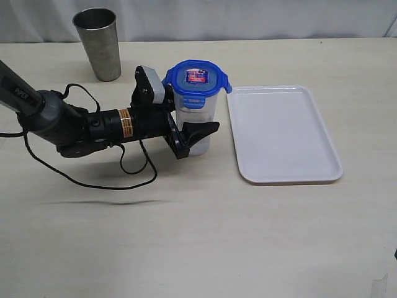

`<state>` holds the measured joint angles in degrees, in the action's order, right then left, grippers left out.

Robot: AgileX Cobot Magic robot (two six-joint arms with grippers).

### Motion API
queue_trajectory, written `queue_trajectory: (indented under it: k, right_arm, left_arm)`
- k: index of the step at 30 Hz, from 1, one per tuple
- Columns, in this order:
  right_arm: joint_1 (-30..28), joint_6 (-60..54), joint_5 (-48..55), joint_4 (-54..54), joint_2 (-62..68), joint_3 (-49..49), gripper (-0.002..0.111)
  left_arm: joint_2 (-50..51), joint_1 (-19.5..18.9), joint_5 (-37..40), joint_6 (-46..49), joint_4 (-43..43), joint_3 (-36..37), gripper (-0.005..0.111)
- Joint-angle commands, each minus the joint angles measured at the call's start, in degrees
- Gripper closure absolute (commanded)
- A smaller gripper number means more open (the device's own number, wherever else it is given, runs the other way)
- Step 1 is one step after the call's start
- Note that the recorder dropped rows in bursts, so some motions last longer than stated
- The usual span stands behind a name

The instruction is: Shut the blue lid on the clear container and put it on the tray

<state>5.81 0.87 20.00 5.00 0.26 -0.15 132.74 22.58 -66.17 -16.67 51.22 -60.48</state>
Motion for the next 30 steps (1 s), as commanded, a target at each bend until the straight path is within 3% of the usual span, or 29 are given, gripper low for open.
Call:
queue_trajectory:
  k: [1,7,17,19,23,28,30]
  right_arm:
    - [-0.3,-0.2,-0.1,0.0,-0.3,0.1,0.104]
    - [-0.3,-0.2,-2.6,3.1,-0.3,0.1,0.104]
    - [-0.3,0.0,-29.6,5.7,-0.3,0.1,0.104]
    - [-0.3,3.7,-38.9,3.4,-0.3,0.1,0.104]
    - [-0.3,17.1,-47.6,-1.9,-0.3,0.1,0.104]
    - [-0.3,22.8,-49.9,7.2,0.8,-4.4,0.103]
    - [-0.3,26.1,-48.9,12.3,4.7,-10.8,0.103]
  left_arm:
    - [-0.1,0.1,0.8,-0.8,2.4,-0.3,0.106]
    - [-0.1,0.1,0.8,-1.8,2.5,-0.3,0.107]
    - [-0.1,0.1,0.8,-1.8,2.5,-0.3,0.107]
    - [-0.1,0.1,0.8,-1.8,2.5,-0.3,0.107]
    - [-0.1,0.1,0.8,-1.8,2.5,-0.3,0.107]
    - [-0.1,0.1,0.8,-3.2,2.5,-0.3,0.107]
    - [-0.1,0.1,0.8,-3.2,2.5,-0.3,0.107]
